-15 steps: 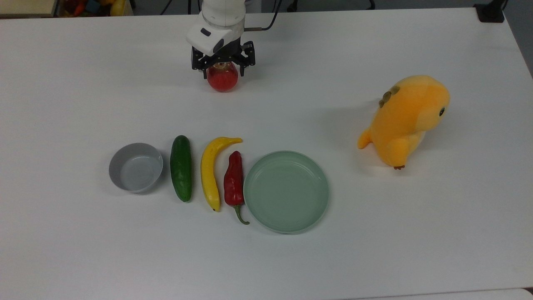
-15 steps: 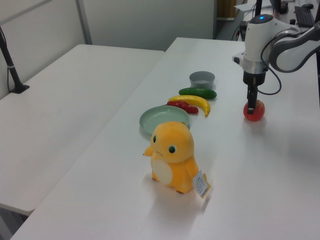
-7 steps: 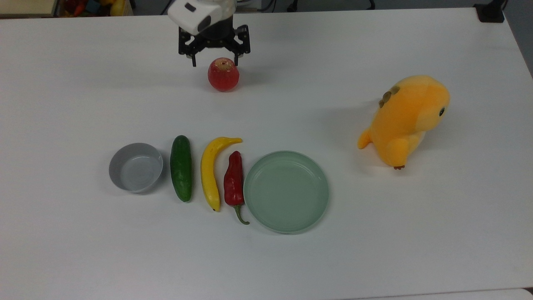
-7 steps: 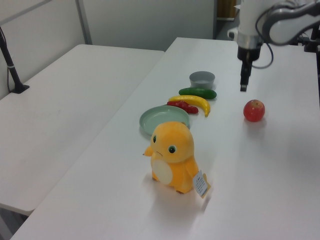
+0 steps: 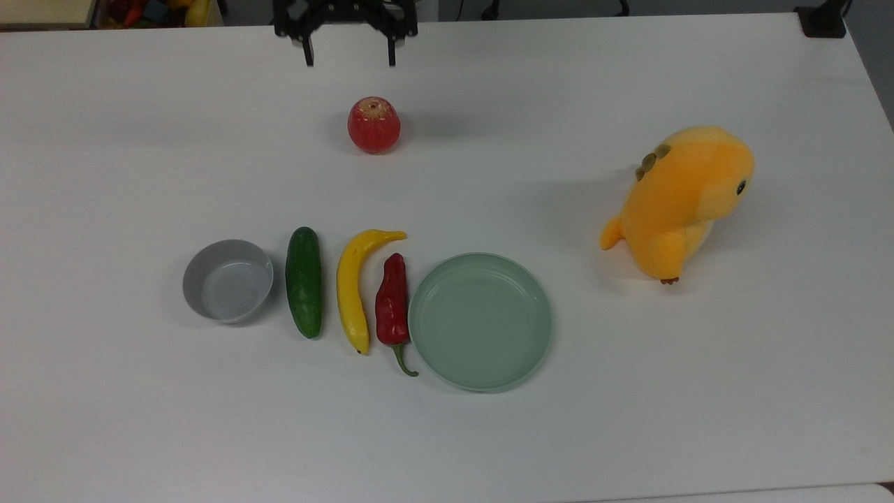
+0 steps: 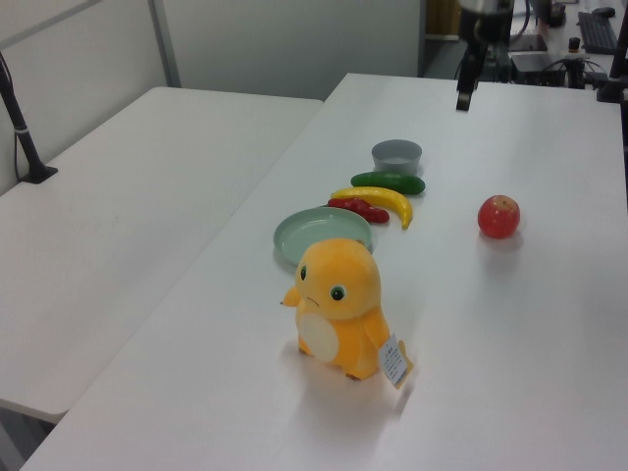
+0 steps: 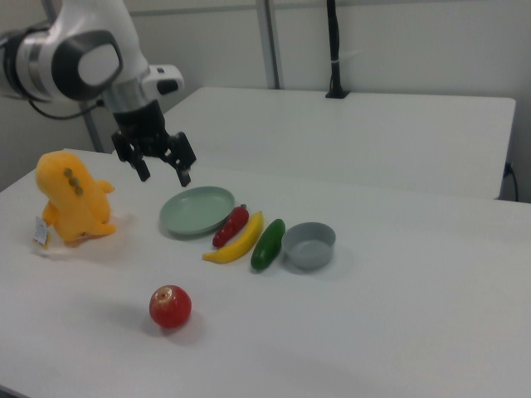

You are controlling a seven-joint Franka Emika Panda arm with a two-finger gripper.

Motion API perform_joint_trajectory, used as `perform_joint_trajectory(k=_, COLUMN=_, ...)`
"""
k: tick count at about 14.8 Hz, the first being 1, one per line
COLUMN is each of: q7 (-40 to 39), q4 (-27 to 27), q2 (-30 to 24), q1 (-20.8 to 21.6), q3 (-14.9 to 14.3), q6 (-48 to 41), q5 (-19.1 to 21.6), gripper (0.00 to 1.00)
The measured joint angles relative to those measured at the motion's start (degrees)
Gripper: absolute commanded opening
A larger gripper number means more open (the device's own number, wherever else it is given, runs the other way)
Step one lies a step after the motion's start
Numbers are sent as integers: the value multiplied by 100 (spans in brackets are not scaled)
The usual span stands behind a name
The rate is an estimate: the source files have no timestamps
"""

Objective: Red apple placed in the center of the desktop

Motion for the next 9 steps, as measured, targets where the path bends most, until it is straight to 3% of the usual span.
perform_joint_trajectory(k=5, q7=312, q4=957, q2=-5, q1=-29, q3=1, q6=-1283, q5=417, gripper=100)
perform_joint_trajectory(k=9, q7=1195, q4=1098, q2=-2, q1=-207, q3=303, q6=-1373, q5=621, gripper=100)
